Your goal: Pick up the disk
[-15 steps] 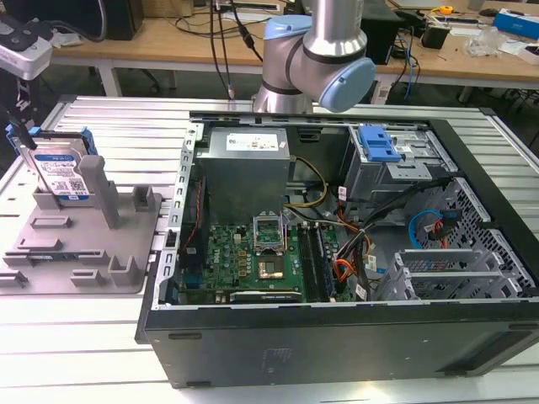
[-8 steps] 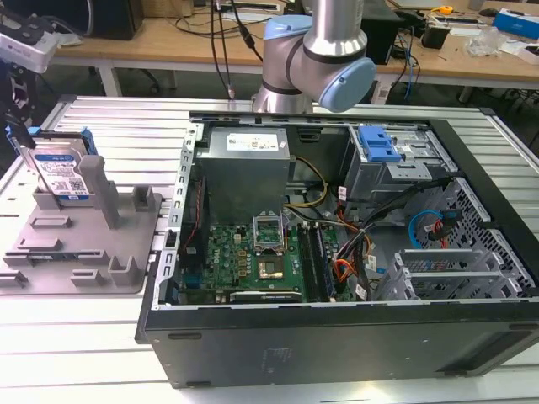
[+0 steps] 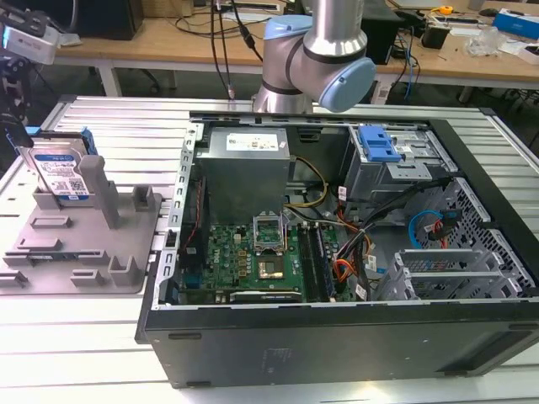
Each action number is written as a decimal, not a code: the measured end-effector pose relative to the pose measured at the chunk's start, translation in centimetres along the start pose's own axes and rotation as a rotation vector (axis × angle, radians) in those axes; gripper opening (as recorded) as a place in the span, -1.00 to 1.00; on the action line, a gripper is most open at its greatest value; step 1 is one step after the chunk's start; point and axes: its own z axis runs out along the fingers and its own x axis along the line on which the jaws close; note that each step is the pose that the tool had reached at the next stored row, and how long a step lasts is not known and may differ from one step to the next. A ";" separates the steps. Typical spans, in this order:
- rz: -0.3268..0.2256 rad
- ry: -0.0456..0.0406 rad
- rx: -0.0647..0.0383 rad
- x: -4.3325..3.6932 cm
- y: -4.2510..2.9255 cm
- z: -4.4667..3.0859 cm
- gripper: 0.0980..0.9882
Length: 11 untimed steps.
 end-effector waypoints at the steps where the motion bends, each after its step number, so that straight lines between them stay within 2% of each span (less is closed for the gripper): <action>1: -0.037 0.0011 0.001 0.00 -0.01 0.00 0.00; 3: -0.081 0.0027 0.003 -0.03 -0.02 0.00 0.00; 7: -0.083 0.0031 0.004 -0.16 0.03 0.00 0.00; 11: -0.108 0.0045 0.004 -1.33 0.30 0.02 0.00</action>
